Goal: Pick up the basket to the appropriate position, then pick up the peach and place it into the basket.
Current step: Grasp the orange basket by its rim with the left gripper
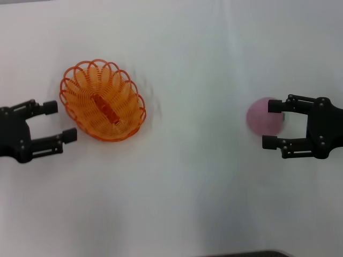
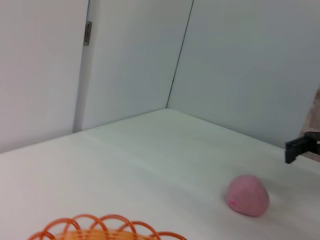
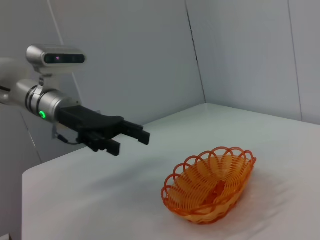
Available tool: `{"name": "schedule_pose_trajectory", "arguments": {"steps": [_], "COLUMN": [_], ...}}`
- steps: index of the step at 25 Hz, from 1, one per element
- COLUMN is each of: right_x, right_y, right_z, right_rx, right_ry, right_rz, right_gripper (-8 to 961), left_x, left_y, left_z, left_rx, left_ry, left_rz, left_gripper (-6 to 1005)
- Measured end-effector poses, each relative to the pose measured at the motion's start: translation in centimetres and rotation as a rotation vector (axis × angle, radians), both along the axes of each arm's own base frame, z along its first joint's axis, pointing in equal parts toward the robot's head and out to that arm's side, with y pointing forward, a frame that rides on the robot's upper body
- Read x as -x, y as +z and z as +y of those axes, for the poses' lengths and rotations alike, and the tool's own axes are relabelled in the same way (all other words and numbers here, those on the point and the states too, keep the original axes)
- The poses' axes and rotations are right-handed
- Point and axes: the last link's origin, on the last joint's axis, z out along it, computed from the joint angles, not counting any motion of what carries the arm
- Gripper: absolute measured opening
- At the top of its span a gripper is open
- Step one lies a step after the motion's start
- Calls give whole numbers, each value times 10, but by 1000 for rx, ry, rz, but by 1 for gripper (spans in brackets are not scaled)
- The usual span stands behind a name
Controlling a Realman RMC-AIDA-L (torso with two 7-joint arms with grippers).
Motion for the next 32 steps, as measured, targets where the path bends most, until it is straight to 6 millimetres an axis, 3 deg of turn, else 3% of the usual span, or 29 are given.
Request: {"name": "schedule_pose_trajectory", "arguments": {"steps": [15, 32], "right_x": [1, 0], "right_y": [-2, -5], "right_z": [0, 2], "right_rx": [-3, -29], "right_ry": [-3, -5], "right_rz": [17, 30], "right_gripper": [914, 914], "left_x": [-6, -28], "left_y": [-3, -17], "left_z": [37, 80], "left_rx": [-202, -437], "left_ry": [74, 93], "left_rz": [-89, -240], "left_gripper": [838, 825]}}
